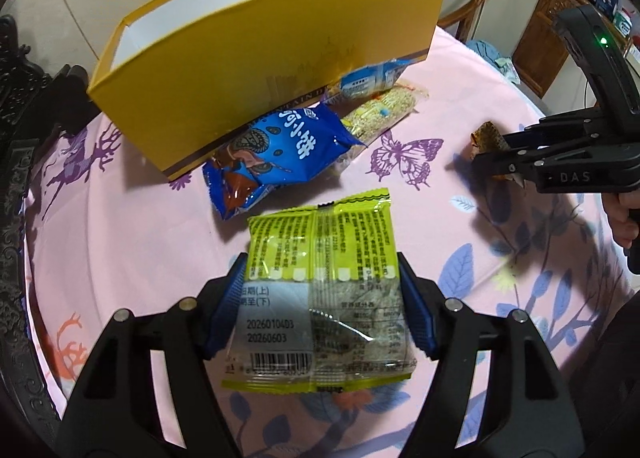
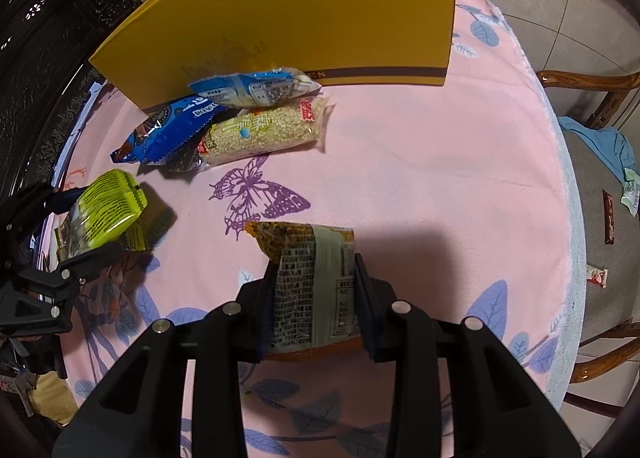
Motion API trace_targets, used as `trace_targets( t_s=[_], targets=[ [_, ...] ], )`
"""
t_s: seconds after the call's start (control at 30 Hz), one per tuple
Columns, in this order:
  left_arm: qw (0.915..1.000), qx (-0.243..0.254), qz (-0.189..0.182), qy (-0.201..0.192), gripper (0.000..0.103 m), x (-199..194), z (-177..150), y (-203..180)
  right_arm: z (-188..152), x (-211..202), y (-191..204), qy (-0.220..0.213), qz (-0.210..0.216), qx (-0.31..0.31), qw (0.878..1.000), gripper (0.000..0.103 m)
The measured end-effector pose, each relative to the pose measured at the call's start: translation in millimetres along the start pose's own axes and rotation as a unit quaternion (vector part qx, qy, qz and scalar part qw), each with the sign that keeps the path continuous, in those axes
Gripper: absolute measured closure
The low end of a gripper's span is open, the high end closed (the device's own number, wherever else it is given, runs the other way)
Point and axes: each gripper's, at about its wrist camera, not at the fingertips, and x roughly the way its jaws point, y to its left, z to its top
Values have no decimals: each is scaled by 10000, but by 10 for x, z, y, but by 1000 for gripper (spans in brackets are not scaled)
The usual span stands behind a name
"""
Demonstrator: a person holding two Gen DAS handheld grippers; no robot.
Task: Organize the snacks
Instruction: 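Carry both held snacks into the yellow box and open both tools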
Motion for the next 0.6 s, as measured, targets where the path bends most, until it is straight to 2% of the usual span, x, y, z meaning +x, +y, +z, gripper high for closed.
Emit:
trace_targets(
  t_s=[0.33,0.47,0.6],
  targets=[
    [9991,-109,85,-395,32,-352,49,-101,12,-477,135,-473,256,-19,9985,68],
    [9965,-333,3,-763,32,-671,164,-38,94,-759,206,-812,422,-51,9958,68],
    [9901,-653,-41,-1242,32,-1041,395,78,247,-1019,240,-1155,565,-69,9917,68]
  ],
)
